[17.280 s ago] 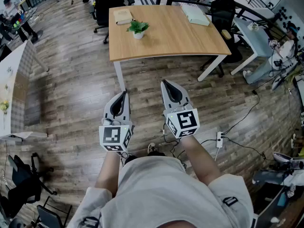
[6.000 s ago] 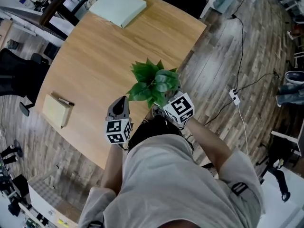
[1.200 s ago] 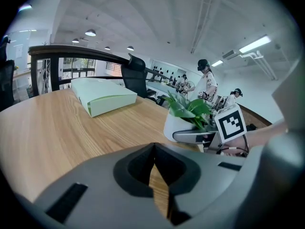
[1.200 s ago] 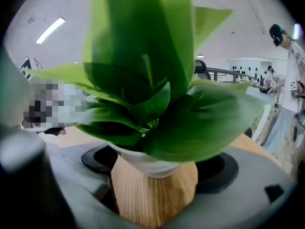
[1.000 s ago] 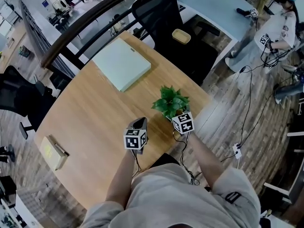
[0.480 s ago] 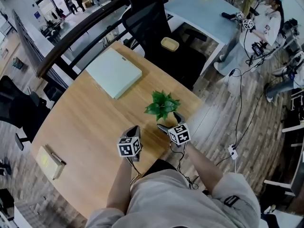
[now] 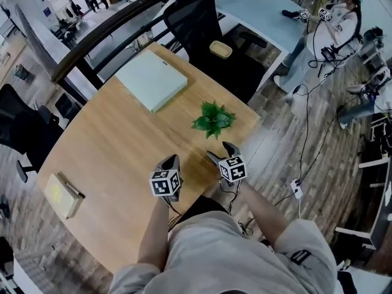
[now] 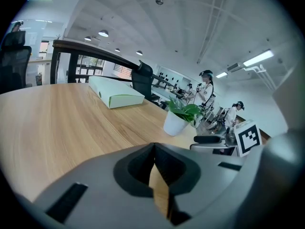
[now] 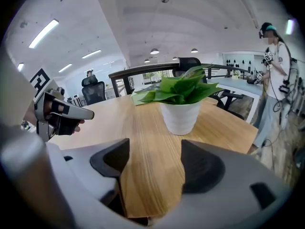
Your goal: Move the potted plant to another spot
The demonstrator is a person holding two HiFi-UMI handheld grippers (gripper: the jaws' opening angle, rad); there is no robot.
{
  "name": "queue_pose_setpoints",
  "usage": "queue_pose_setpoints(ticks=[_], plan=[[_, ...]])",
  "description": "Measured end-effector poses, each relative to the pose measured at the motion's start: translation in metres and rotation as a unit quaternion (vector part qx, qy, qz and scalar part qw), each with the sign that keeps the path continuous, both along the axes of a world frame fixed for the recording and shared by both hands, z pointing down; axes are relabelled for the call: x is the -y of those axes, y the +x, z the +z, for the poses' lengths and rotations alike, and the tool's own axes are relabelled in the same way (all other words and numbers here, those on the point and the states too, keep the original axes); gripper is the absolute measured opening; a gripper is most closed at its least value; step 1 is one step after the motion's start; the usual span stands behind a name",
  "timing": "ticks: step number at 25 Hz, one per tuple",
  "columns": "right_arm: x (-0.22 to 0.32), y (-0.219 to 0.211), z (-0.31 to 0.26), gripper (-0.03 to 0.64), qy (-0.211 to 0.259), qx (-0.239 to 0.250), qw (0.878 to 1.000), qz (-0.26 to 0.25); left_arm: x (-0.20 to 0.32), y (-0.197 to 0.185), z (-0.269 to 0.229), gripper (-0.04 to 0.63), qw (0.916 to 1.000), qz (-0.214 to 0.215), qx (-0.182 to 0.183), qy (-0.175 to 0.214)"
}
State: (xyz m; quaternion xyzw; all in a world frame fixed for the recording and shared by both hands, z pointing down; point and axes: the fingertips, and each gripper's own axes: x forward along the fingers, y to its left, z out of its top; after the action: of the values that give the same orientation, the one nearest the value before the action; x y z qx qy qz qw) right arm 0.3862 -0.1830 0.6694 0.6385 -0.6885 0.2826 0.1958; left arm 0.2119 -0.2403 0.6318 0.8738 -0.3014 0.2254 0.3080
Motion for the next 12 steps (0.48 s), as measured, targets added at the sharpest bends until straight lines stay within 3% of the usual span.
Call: queue_pose_setpoints(ticks=[9, 12], plan=[[-0.015, -0.051, -0.018, 0.148, -0.005, -0.028, 1.0, -0.014, -0.02, -0.046, 0.004, 0.012, 0.9998, -0.015, 0.002, -0.011], [-0.022, -0.068, -0.027, 0.005, 0.003, -0.035, 0.999, -0.01, -0.027, -0.051, -0.001, 0.012, 0.9999, -0.006, 0.001, -0.008]])
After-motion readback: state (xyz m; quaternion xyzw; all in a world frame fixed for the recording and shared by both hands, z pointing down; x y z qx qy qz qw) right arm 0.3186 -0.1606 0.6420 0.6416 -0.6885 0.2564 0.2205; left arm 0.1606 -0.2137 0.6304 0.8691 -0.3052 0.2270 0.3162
